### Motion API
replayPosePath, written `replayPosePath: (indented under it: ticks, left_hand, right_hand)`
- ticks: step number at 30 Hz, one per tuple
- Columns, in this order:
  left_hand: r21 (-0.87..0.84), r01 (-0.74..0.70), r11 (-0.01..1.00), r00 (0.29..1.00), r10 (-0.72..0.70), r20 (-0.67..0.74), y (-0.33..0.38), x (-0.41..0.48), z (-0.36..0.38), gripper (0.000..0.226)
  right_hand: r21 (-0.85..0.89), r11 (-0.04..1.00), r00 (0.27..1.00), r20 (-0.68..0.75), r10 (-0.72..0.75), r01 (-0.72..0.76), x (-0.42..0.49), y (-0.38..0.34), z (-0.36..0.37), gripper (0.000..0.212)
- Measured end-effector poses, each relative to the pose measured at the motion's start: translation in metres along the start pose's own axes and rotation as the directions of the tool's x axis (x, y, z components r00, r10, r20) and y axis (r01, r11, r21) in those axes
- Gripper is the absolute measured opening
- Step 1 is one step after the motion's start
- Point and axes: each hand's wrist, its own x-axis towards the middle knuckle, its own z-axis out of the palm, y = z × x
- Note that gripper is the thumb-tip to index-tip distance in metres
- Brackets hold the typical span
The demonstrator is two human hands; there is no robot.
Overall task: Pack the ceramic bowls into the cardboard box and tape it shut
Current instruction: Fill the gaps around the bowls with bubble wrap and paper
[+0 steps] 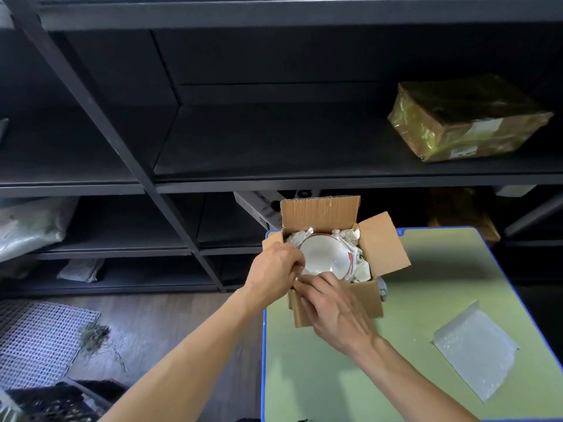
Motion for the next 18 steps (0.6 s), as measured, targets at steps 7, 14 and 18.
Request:
replayPosePath:
  ticks: [7,14,18]
  left_hand:
    - [0.025,-0.093,0.995,0.992,0.095,-0.088,-0.002,-0.014,0.008,0.014]
    - [-0.146,0.099,0.984,0.984,-0.118,-0.130,0.005,-0.016,0.004,0.009]
    - [-0.135,0.195,0.971,0.960,-0.218,-0.177,0.020,-0.004,0.000,0.009]
  right_hand:
    - [-0.001,0.999,0.999,-0.023,0.040,-0.041,0.003,-0.004,0.002,0.024]
    - [0.044,0.999,1.000,0.015,0.027,-0.028,-0.002,-0.001,0.001,0.031]
    - [0.038,0.999,1.000,-0.014,0.004,-0.003,-0.004,-0.001,-0.001,0.027]
